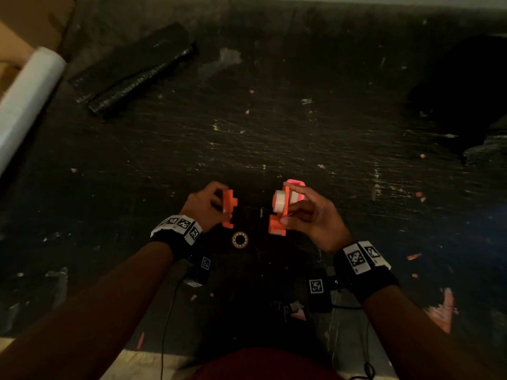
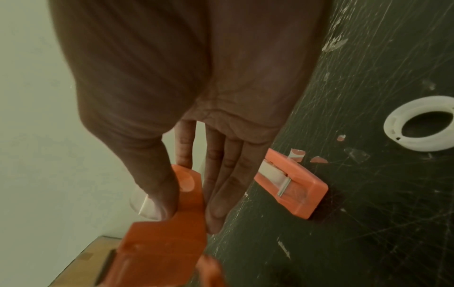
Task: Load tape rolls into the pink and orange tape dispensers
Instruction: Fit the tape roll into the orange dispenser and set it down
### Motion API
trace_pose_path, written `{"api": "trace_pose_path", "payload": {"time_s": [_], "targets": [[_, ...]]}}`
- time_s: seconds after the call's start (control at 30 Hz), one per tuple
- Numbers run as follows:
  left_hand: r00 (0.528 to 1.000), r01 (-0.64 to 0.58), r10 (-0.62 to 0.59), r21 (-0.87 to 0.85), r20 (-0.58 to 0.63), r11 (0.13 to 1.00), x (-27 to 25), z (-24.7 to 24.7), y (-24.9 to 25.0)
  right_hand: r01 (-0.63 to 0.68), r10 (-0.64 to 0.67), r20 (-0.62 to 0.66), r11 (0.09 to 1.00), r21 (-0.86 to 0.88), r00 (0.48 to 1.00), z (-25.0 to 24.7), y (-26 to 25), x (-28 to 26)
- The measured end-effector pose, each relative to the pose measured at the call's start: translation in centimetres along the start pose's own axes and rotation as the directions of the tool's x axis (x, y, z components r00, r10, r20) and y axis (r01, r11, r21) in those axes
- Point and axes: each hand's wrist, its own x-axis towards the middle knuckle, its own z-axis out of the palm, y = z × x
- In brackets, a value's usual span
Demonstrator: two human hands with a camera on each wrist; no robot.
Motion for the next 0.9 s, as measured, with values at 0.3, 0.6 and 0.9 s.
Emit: {"api": "trace_pose_path", "payload": {"time_s": [0.3, 0.6, 0.9], "targets": [[0.951, -0.227, 0.293, -0.425, 0.097, 0.876, -3.7, 0.4, 5.7, 0.013, -0.013, 0.01, 1.0, -0.006, 1.0, 0.2, -0.4, 0.2], [0.932, -0.277, 0.348, -0.425, 0.098, 0.862, -3.7, 0.9, 5.9, 0.004, -0.004, 0.007, 1.0, -0.022, 1.0, -0.1, -0.2, -0.1], [0.924, -0.301, 0.37, -0.411, 0.098, 0.861, -3.1, 1.6, 5.6, -0.004, 0.003, -0.015, 1.0, -0.006, 1.0, 0.1, -0.2, -0.1]]}}
